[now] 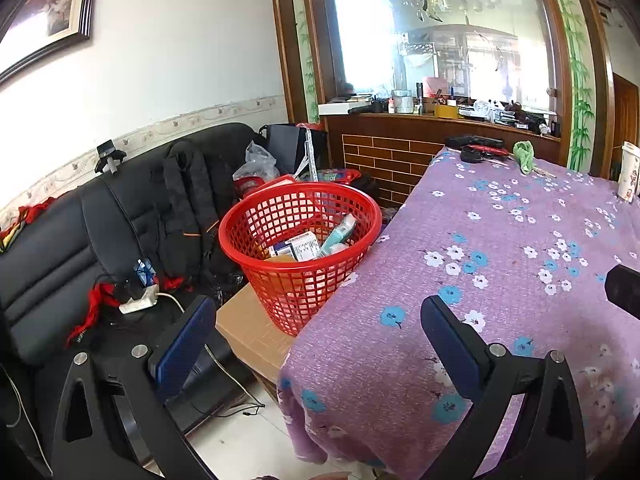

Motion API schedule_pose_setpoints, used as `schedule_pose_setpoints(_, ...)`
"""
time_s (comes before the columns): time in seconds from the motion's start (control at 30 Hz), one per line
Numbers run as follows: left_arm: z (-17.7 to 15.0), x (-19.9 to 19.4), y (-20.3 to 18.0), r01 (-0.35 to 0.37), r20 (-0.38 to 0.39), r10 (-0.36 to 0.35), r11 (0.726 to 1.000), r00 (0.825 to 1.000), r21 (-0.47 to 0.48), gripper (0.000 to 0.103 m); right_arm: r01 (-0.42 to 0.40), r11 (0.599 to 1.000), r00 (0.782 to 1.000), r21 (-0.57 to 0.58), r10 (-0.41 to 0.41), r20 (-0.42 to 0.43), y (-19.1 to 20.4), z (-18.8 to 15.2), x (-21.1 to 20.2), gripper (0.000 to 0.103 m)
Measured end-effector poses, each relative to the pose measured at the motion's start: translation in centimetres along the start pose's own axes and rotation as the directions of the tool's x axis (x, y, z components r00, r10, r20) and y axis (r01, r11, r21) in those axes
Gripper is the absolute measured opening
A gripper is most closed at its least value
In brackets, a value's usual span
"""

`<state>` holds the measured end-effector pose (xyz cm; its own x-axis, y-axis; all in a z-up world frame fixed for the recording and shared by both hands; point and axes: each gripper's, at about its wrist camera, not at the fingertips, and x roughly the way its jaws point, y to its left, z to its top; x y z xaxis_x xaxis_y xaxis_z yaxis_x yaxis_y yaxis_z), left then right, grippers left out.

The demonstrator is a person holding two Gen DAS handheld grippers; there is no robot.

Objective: Collect trash

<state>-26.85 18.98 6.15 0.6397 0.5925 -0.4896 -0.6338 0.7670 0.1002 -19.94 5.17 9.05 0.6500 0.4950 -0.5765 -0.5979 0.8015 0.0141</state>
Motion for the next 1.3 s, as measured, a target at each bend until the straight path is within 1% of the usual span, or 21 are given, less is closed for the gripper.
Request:
schedule_pose_setpoints(0.43,-0.2,0.4,0.0,0.000,-0.007,0.000,1.000,1.000,0.006,0.102,0.016,1.000,1.000,-0.025,-0.016,-0.008,0.9,0.0,0.3,0.093)
schedule_pose_setpoints(0.8,-0.7,1.0,0.2,-0.006,-0.025,0.006,1.000,1.000,0.003,0.102,0.017,0.999,1.000,-0.028,-0.017,-0.015,0.8,-0.3,0.7,0.094)
schedule_pose_setpoints(1.3,-0.8,1.3,0.3,0.007,-0.044,-0.007,1.000,0.999,-0.003,0.102,0.024,0.999,0.999,-0.031,-0.024,-0.025,1.0,-0.5,0.8,0.094)
